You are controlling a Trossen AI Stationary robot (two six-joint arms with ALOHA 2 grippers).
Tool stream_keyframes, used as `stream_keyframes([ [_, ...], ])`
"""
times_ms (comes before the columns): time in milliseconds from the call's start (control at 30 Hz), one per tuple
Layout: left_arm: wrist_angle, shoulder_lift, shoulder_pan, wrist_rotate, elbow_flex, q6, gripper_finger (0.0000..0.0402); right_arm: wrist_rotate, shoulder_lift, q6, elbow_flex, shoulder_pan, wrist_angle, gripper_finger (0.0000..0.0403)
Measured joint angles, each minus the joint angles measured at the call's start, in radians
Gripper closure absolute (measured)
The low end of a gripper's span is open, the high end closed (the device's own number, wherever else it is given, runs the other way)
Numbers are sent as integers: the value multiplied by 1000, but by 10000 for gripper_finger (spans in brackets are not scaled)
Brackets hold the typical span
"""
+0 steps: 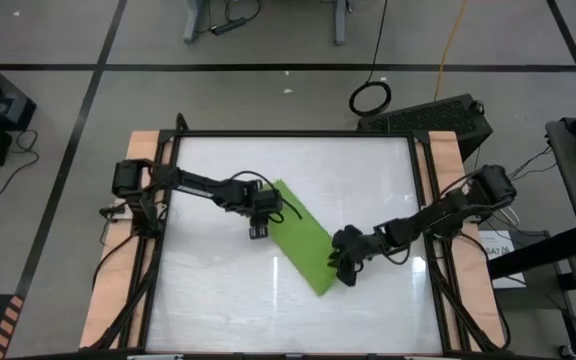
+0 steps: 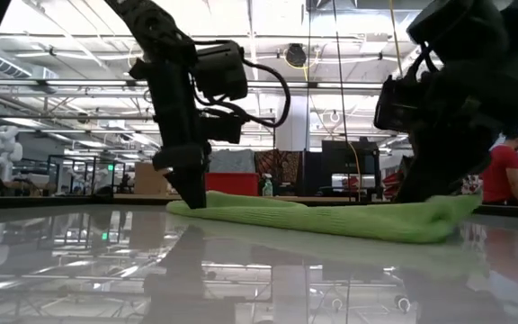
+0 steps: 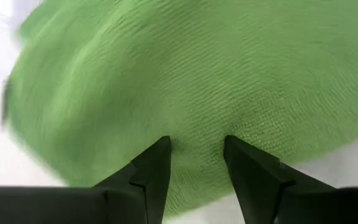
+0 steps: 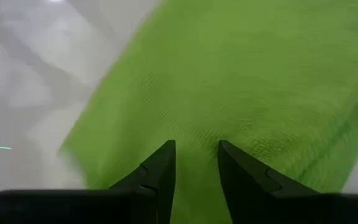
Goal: Roll towel into tight, uniform cylinder
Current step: Roll the green towel
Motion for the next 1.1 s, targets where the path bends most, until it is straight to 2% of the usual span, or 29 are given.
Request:
stream_keyframes([
  [133, 17, 3, 55, -116, 18, 113, 240, -62, 52, 10, 0, 19, 213, 292],
  [200, 8, 7, 83, -152, 38, 123, 240, -96, 59, -6, 2, 19, 289, 292],
  [367, -78, -3, 109, -161, 147, 63, 240, -66, -31, -31, 5, 16, 256, 292],
  [433, -107, -2, 97, -136, 191, 42, 240, -34, -89, -45, 7, 16, 181, 292],
  [500, -131, -2, 73, -112, 231, 37, 240, 13, -148, -51, 5, 16, 31, 292],
  [600, -90, -4, 25, -41, 256, 36, 240, 74, -214, -43, 5, 16, -176, 292],
  [700, -38, 0, -20, 47, 255, 36, 240, 89, -235, -40, 5, 12, -301, 292],
  [900, 28, 67, -73, 152, 256, 20, 240, 89, -176, -82, 5, -20, -308, 283],
  [1100, 1, 156, -82, 164, 255, -18, 240, 82, -63, -169, 5, -68, -201, 280],
])
